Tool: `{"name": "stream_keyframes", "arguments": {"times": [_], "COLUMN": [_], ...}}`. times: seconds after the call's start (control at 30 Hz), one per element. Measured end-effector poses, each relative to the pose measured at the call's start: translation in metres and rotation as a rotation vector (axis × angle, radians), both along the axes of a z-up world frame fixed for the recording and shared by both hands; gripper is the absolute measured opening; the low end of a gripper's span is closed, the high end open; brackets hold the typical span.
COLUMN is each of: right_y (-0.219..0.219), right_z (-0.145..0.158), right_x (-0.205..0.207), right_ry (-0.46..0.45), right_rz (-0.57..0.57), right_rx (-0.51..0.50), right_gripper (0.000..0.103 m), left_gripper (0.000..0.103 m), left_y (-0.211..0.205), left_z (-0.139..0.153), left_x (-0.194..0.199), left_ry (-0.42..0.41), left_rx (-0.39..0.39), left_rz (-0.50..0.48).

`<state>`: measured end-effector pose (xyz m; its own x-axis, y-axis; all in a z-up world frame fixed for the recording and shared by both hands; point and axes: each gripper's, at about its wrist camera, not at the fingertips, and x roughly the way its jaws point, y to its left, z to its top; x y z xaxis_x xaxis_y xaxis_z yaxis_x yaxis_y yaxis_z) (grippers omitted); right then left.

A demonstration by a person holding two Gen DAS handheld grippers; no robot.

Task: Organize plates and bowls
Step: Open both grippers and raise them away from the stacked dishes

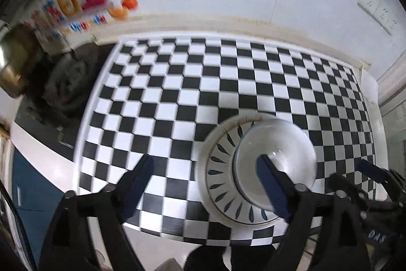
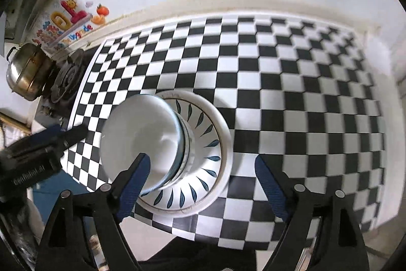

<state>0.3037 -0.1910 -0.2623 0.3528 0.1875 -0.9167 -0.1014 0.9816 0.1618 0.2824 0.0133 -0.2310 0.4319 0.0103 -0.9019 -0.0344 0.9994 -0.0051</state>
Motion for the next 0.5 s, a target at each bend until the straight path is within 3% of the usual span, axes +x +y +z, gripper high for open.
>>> {"name": "stream_keyframes", "arguments": {"times": [0.17, 0.5], "right_y": [0.011, 0.02], "right_z": [0.041, 0.115], "right_x": [-0.04, -0.11], "right_ry": [-0.111, -0.253], "right_rz": [-0.048, -0.08], "right_rx": [-0.049, -0.089], "right_gripper": [0.093, 0.095], "left_gripper": [0.101, 0.102], "left_y": [0.006, 0.0], "left_z": [0.029, 0.093], "left_x": [-0.028, -0.097], "left_ry": [-0.071, -0.227], "left_rx": [-0.014, 0.017], "left_rz": [-0.02, -0.067]}}
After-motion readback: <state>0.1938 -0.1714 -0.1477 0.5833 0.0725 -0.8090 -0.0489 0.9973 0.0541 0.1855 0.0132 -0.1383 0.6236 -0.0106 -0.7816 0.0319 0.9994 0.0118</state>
